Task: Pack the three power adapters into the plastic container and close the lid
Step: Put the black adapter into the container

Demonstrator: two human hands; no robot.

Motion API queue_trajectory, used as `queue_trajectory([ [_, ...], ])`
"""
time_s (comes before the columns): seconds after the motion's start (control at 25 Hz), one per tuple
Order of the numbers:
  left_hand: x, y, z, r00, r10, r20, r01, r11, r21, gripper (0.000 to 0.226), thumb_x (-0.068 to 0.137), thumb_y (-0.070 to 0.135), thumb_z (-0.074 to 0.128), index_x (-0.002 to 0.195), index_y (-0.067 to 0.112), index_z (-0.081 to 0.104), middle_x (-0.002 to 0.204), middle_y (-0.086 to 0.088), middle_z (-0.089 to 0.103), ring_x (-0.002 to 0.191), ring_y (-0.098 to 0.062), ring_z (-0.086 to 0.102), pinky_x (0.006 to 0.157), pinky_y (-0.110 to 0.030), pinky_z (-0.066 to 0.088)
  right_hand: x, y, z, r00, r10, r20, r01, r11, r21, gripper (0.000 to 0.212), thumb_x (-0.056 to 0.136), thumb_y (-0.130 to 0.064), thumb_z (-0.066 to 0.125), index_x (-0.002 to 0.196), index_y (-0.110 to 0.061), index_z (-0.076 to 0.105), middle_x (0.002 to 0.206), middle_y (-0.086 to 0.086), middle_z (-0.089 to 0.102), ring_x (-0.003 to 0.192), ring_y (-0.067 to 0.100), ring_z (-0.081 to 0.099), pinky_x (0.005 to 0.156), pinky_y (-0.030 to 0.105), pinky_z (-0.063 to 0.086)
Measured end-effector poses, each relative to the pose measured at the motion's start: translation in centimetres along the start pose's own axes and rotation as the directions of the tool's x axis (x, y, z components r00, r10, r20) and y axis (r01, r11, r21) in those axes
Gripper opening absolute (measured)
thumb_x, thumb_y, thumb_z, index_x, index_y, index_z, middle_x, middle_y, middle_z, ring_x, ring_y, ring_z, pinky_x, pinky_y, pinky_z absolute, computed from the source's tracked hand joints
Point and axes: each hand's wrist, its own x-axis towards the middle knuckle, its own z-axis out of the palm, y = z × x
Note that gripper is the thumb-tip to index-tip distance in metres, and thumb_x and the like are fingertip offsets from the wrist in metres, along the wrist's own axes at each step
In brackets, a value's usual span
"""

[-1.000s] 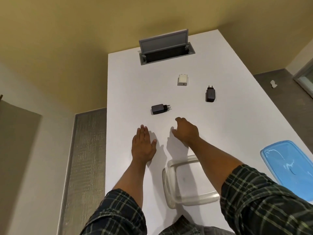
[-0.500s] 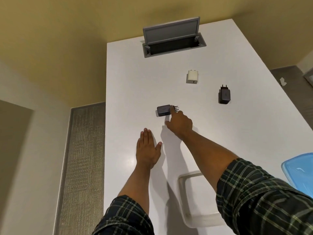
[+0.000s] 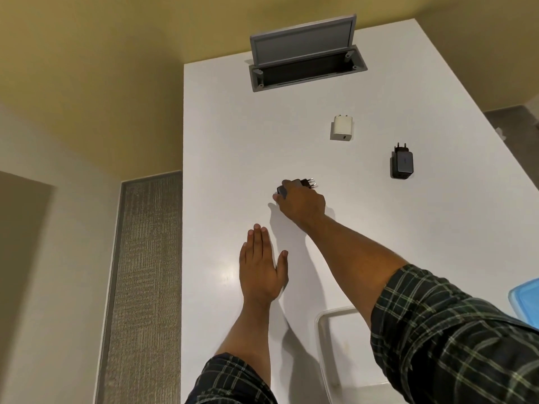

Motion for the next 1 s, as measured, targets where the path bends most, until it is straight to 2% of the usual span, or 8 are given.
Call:
queue_trajectory([
  [0.16,-0.2,-0.1,0.1,1.000,0.008,-0.029,-0.009,0.999,-0.033,0.071,0.103,0.047,0.044,0.161,0.010,0.027,0.169,-0.005,0.024,0.158,-0.020,0.019,0.127,-0.039,0.025,-1.0,0.1,1.5,0.997,0.074,-0.038,-0.075,0.997,-0.026,0.037,0.100,-0.046,0.044,0.129,-0.026,0.055,0.125,0.014,0.054,0.105,0.034,0.060,0.076,0.034,0.035],
  [0.4,-0.5,-0.3,-0.1,0.999,0.036,0.022,-0.036,0.999,0.013,0.068,0.105,0.042,0.042,0.161,0.008,0.023,0.170,-0.007,0.019,0.159,-0.023,0.016,0.128,-0.041,0.022,-2.1,1.1,1.9,0.999,-0.050,-0.008,0.047,0.973,-0.224,0.045,0.097,-0.011,0.046,0.140,-0.024,0.050,0.124,0.016,0.056,0.107,0.034,0.058,0.077,0.032,0.039],
  [0.48,-0.9,-0.6,-0.3,0.998,0.046,0.049,-0.048,0.998,0.034,0.067,0.106,0.041,0.039,0.162,0.009,0.022,0.170,-0.007,0.017,0.159,-0.023,0.015,0.129,-0.040,0.019,-2.3,1.4,1.5,0.999,-0.040,0.003,0.040,0.980,-0.195,0.047,0.095,-0.011,0.047,0.139,-0.027,0.053,0.122,0.016,0.058,0.106,0.034,0.059,0.078,0.033,0.041],
  [0.6,-1.6,-0.8,-0.7,0.993,0.051,0.108,-0.059,0.995,0.076,0.065,0.108,0.041,0.034,0.163,0.011,0.016,0.171,-0.005,0.010,0.160,-0.021,0.009,0.130,-0.037,0.012,-3.2,1.8,0.9,0.997,-0.037,0.071,0.047,0.989,-0.142,0.065,0.095,-0.015,0.047,0.153,-0.038,0.031,0.122,0.016,0.058,0.106,0.036,0.058,0.085,0.038,0.047],
  [0.72,-2.4,-0.7,-1.4,0.980,0.048,0.193,-0.072,0.990,0.118,0.065,0.109,0.042,0.026,0.164,0.013,0.005,0.172,-0.002,-0.003,0.160,-0.021,-0.001,0.129,-0.035,0.004,-5.1,2.0,0.1,1.000,0.018,0.013,-0.018,0.999,-0.038,0.061,0.101,-0.025,0.043,0.158,-0.022,0.020,0.128,0.021,0.056,0.112,0.042,0.056,0.092,0.044,0.047],
  [0.84,-3.8,-0.8,-2.1,0.957,0.037,0.287,-0.088,0.982,0.167,0.066,0.109,0.044,0.021,0.164,0.014,-0.003,0.171,-0.002,-0.012,0.160,-0.022,-0.006,0.130,-0.036,0.005,-7.1,2.7,-1.0,0.997,0.071,0.041,-0.072,0.997,0.035,0.049,0.094,-0.022,0.054,0.138,-0.001,0.044,0.123,0.022,0.060,0.112,0.040,0.059,0.088,0.042,0.049],
  [0.92,-5.8,-0.7,-2.6,0.940,0.034,0.338,-0.102,0.977,0.187,0.067,0.109,0.046,0.020,0.164,0.015,-0.004,0.171,-0.002,-0.014,0.160,-0.023,-0.007,0.130,-0.038,0.007,-9.1,3.3,-2.1,0.998,0.019,0.053,-0.024,0.996,0.089,0.031,0.086,-0.023,0.061,0.111,-0.004,0.058,0.106,0.015,0.064,0.098,0.035,0.063,0.074,0.036,0.049],
  [1.0,-8.1,-0.5,-3.1,0.921,0.024,0.388,-0.101,0.978,0.180,0.068,0.109,0.046,0.020,0.164,0.016,-0.005,0.171,-0.001,-0.015,0.160,-0.024,-0.008,0.130,-0.039,0.008,-11.4,3.8,-3.3,0.999,-0.015,0.043,0.008,0.989,0.148,0.024,0.078,-0.028,0.068,0.092,-0.011,0.058,0.088,0.005,0.063,0.081,0.027,0.062,0.059,0.029,0.042],
])
